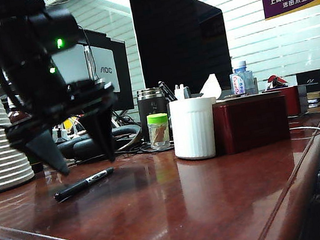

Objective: Pick up all the pens on the desk and put them into the pen holder one by one.

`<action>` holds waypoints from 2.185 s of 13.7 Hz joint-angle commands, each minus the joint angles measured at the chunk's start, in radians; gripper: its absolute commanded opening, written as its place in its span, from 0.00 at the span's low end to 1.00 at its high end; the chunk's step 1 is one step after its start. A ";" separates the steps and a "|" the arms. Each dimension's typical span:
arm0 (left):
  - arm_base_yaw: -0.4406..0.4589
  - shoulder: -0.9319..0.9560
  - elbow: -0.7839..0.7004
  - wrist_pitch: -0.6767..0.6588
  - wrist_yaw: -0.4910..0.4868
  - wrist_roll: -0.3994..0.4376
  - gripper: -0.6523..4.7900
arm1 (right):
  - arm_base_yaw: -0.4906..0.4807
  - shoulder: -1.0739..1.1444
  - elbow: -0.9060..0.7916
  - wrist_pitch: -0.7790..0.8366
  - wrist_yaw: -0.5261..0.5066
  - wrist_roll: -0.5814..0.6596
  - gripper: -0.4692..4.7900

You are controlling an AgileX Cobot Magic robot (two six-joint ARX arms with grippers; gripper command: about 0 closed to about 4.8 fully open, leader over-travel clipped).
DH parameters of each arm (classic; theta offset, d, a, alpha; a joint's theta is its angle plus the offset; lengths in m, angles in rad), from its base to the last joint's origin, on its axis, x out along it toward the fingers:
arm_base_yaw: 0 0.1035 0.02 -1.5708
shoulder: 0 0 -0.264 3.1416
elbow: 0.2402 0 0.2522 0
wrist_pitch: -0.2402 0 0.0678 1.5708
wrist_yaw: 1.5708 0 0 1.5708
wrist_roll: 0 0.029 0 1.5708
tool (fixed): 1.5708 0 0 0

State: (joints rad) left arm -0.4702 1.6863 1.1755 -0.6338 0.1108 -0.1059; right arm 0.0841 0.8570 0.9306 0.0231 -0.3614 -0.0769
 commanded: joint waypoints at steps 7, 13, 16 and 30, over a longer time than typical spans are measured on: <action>0.002 0.068 0.002 0.029 0.006 -0.004 1.00 | 0.001 0.020 0.003 -0.066 -0.072 -0.003 0.47; 0.001 0.068 0.002 0.037 0.077 -0.009 0.36 | 0.057 0.144 0.003 -0.497 -0.467 -0.127 0.47; 0.002 0.068 0.002 0.039 0.077 -0.011 0.11 | 0.121 0.147 0.003 -0.467 -0.468 -0.134 0.47; -0.055 0.066 0.014 0.085 0.145 -0.076 0.84 | 0.133 0.148 0.003 -0.471 -0.481 -0.137 0.47</action>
State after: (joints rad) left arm -0.5068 1.7565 1.1854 -0.5438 0.2836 -0.1810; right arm 0.2165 1.0073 0.9298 -0.4602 -0.8074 -0.2104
